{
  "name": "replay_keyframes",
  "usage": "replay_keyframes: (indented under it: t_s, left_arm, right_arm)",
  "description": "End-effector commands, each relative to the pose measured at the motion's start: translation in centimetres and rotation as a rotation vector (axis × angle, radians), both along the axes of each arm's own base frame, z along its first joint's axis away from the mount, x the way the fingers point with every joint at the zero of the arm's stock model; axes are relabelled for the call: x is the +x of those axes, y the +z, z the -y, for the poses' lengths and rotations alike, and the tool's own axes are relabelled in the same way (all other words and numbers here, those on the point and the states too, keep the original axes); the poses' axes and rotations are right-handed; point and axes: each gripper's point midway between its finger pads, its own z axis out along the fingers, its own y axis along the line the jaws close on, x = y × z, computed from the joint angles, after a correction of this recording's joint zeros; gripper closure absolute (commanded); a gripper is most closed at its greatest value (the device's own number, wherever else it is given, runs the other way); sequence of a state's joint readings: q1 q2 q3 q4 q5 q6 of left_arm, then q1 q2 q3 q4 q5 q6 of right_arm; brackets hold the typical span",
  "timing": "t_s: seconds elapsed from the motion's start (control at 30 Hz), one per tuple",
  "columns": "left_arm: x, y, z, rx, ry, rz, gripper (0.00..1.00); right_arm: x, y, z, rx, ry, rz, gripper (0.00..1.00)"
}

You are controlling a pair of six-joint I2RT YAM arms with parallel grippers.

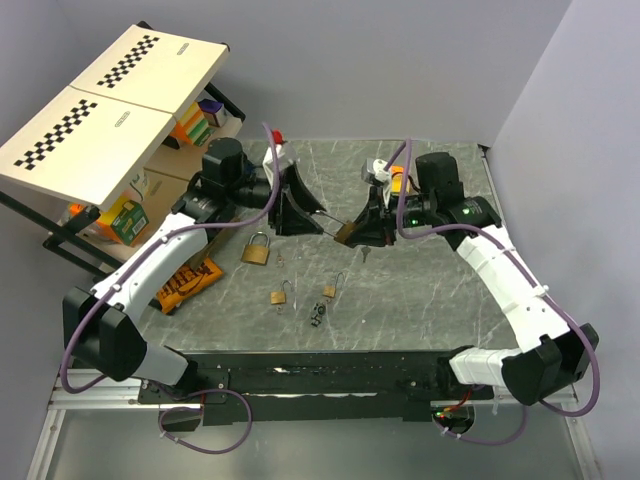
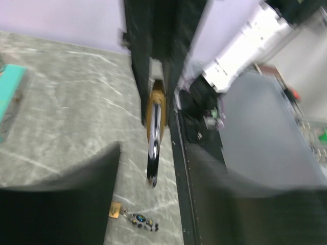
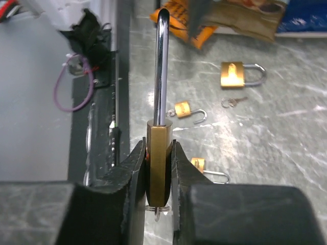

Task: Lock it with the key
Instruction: Lock the lock.

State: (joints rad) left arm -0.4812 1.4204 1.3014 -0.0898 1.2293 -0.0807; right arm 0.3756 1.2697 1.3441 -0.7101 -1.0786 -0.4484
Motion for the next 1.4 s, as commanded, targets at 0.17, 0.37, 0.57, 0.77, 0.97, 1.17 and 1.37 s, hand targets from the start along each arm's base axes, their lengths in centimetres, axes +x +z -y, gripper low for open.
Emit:
replay_keyframes:
  t_s: [0.17,0.37,0.57,0.77,0.97,1.17,1.37]
  left_arm:
    - [9.4,3.4,-0.3,-0.073,0.485,-0.497,0.03]
    - [11.2,4.3,-0.3,-0.186,0.543,-0.646,0.04]
    - [11.8,4.5,1.6,-0.181,0.574,-0.689,0.01]
    - [11.8,4.3,2.0,-0.194,0.594,-0.701,0.03]
    - [11.7,4.1,0.9,-0.232,0.632,-0.731,0.03]
    - [10.8,4.9,0.7,-0.271,0.592,-0.697,0.03]
    - [10.2,5.4,1.0,-0.29,0.555,-0.687,0.04]
  right_arm:
    - [5.7,6.0,-0.3,0.241,-0.368,0.247,1.0]
    - [8.5,9.0,-1.1,0.37,-0.544,0.277,1.0]
    - [10.4,9.9,-1.7,0.4,-0.641,0.296,1.0]
    - [11.3,10.0,-1.9,0.388,-0.67,0.302,1.0]
    - [12.1,10.0,-1.3,0.399,-0.741,0.277,1.0]
    - [12.2,9.9,-1.4,0.396,-0.747,0.262,1.0]
    - [12.6,9.5,-1.7,0.39,-0.75,0.254,1.0]
